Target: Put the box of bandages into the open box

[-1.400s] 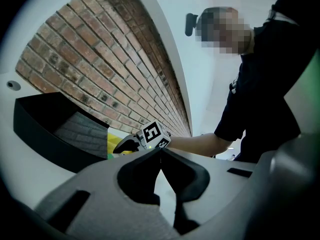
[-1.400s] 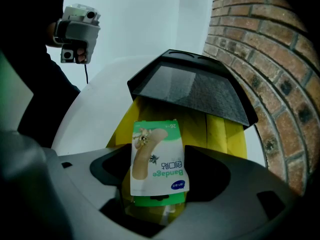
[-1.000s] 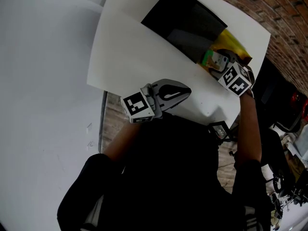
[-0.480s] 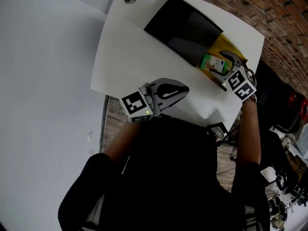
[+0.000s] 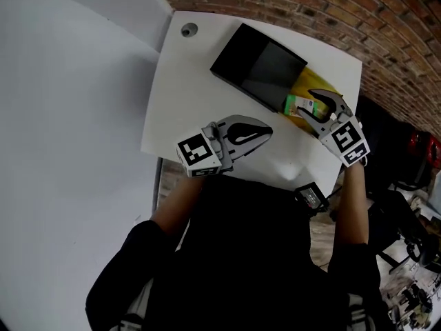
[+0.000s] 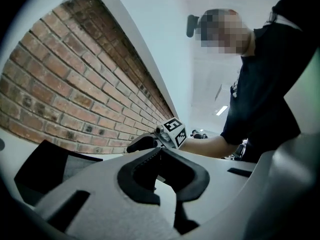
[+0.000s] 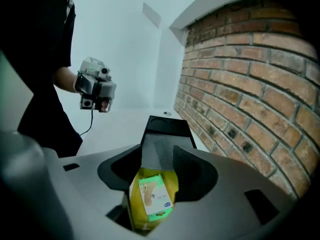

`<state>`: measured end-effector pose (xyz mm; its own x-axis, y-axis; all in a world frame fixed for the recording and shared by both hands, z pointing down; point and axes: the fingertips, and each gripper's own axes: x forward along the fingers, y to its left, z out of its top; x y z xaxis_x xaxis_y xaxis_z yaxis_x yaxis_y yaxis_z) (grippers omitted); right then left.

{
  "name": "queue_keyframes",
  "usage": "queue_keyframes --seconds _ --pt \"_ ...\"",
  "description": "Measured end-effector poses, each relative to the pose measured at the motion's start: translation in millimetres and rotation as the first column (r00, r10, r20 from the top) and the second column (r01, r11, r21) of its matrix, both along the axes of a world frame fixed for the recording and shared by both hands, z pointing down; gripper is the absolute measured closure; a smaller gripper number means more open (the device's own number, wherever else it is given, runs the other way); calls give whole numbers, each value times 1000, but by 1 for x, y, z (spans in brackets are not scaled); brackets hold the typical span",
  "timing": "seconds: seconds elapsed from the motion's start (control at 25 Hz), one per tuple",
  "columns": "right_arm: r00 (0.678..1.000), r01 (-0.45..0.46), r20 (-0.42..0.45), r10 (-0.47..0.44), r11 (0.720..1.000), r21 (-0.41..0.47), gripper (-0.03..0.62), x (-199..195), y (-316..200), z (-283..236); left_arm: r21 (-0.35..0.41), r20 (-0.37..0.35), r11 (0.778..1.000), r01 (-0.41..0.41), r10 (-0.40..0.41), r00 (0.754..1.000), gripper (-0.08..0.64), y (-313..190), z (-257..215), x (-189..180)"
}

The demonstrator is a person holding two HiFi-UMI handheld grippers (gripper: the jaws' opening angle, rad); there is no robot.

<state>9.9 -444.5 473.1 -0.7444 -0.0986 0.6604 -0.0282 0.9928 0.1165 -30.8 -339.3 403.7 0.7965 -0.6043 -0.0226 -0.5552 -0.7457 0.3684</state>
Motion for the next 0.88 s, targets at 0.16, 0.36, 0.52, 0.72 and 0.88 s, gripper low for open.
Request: queue_keyframes --seconds 0.16,0.36,0.52,0.72,0.88 --pt "991 -56 127 52 998 30 440 -7 9 -45 31 0 999 -26 26 1000 543 -3 -25 -3" --pt "957 -125 268 108 991 48 498 -9 27 -100 139 22 990 -38 35 999 543 -6 -53 -13" --pt "883 -194 435 174 981 1 543 -2 42 -144 185 41 980 -74 68 997 543 -1 -73 -17" --pt "786 -302 559 263 953 -23 580 24 64 -177 216 55 970 -107 97 994 543 11 -87 -22" --pt "723 -365 620 304 930 -31 586 49 88 -186 235 60 963 -135 124 990 544 22 -94 -20"
